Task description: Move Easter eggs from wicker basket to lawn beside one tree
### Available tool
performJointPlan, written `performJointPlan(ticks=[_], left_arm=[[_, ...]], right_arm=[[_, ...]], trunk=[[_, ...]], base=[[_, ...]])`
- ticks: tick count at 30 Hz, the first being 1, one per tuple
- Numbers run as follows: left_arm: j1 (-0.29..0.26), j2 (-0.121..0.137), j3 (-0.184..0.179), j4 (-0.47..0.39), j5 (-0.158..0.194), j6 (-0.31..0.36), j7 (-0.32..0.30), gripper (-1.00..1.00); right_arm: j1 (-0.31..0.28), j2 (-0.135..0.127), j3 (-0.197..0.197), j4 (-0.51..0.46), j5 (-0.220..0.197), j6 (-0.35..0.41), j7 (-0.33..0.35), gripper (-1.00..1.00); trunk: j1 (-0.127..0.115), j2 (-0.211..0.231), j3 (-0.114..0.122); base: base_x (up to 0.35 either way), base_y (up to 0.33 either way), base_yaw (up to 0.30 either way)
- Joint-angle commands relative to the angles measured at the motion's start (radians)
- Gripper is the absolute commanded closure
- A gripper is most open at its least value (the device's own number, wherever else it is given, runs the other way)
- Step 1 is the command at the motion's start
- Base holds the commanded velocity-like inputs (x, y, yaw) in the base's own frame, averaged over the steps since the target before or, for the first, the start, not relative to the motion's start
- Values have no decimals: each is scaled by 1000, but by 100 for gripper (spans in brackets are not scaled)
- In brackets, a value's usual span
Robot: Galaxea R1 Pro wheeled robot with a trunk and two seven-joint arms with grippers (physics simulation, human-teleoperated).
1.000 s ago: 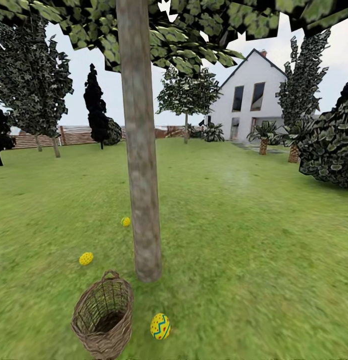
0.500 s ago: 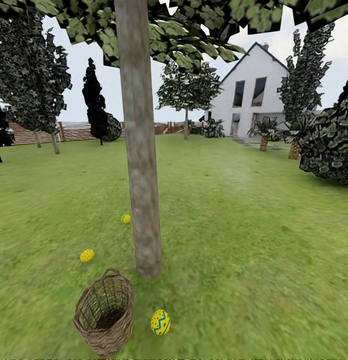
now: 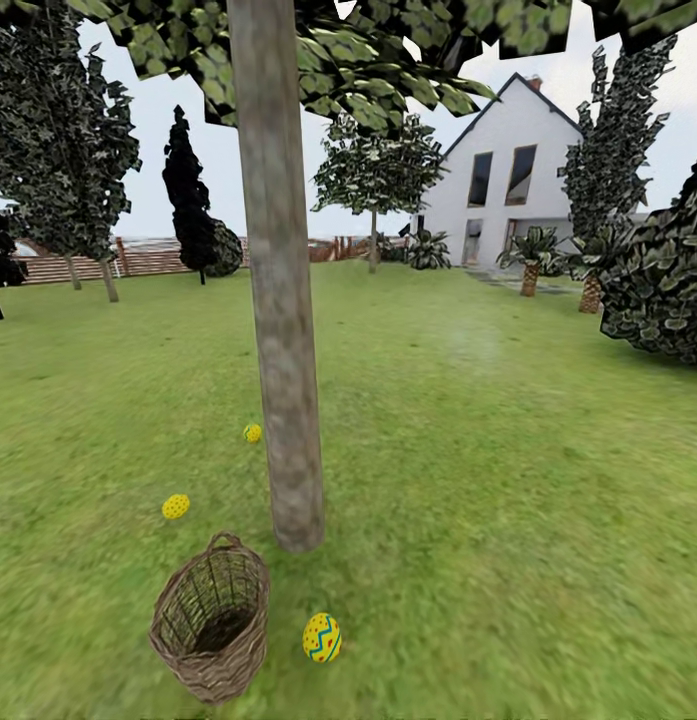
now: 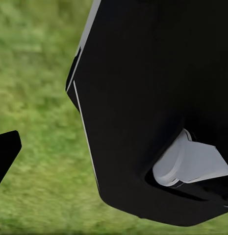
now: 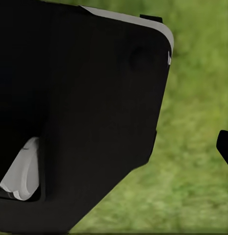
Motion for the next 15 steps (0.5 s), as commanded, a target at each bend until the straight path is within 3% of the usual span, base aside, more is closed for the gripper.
performJointPlan(ticks=[1,7,15], left_arm=[[-1,0,1,0,9,3,-2,-100],[-1,-1,0,-1,6,3,-2,-100],[-1,3,-6,-1,3,4,-2,-100]], right_arm=[[-2,0,7,3,5,-3,2,-100],[-2,0,6,1,-1,-3,2,-100],[-2,-3,5,-3,2,-2,3,-100]], trunk=[[-4,6,0],[-27,48,10],[-27,48,8]], base=[[0,0,0],[0,0,0],[0,0,0]])
